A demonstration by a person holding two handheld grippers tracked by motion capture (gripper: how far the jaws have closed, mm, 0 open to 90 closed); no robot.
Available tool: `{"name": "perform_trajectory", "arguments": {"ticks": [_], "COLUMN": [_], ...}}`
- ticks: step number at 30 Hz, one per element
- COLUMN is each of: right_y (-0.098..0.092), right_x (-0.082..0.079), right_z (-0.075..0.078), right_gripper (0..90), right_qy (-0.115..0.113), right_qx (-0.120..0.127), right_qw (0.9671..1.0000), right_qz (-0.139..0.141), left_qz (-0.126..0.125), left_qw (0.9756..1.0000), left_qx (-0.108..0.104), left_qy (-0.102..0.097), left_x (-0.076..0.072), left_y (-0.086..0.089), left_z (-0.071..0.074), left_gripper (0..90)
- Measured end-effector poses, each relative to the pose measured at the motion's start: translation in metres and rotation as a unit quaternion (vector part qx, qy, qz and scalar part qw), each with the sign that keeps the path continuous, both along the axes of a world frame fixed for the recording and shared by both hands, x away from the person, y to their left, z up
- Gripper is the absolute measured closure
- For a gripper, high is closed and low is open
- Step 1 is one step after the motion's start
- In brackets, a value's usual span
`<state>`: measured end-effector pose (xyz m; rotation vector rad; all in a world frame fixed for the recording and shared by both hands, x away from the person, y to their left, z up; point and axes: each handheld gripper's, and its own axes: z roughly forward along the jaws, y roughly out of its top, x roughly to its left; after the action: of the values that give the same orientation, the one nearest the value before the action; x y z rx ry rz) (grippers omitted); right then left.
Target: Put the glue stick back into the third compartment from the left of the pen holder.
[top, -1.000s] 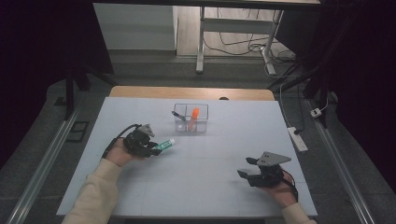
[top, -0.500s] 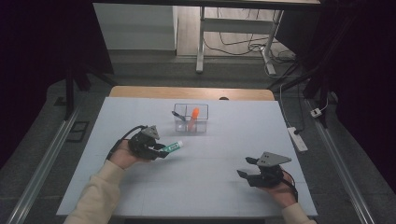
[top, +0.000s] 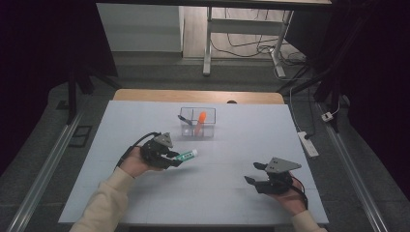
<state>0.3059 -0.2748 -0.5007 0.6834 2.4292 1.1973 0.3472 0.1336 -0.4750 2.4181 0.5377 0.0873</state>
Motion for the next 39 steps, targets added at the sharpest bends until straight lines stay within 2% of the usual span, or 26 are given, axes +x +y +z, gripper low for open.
{"name": "perform_trajectory", "arguments": {"ticks": [8, 14, 31, 39], "right_y": [0.007, 0.018, 0.044, 0.058], "right_x": [-0.003, -0.006, -0.008, -0.006], "right_z": [0.005, 0.009, 0.015, 0.018], "right_gripper": [35.9, 35.8, 35.4, 35.4], "right_qy": [-0.006, -0.011, -0.016, -0.016], "right_qx": [0.006, 0.012, 0.011, 0.002], "right_qw": [0.9999, 0.9996, 0.9984, 0.9975], "right_qz": [0.006, 0.023, 0.053, 0.069], "left_qz": [-0.018, -0.033, -0.05, -0.058], "left_qw": [0.9998, 0.9994, 0.9986, 0.9981], "left_qx": [0.003, 0.007, 0.014, 0.018], "left_qy": [-0.001, 0.0, 0.01, 0.014], "left_x": [-0.003, -0.005, -0.008, -0.009], "left_y": [-0.016, -0.029, -0.057, -0.067], "left_z": [0.001, 0.001, -0.003, -0.006], "left_gripper": [64.6, 64.5, 64.5, 64.5]}}
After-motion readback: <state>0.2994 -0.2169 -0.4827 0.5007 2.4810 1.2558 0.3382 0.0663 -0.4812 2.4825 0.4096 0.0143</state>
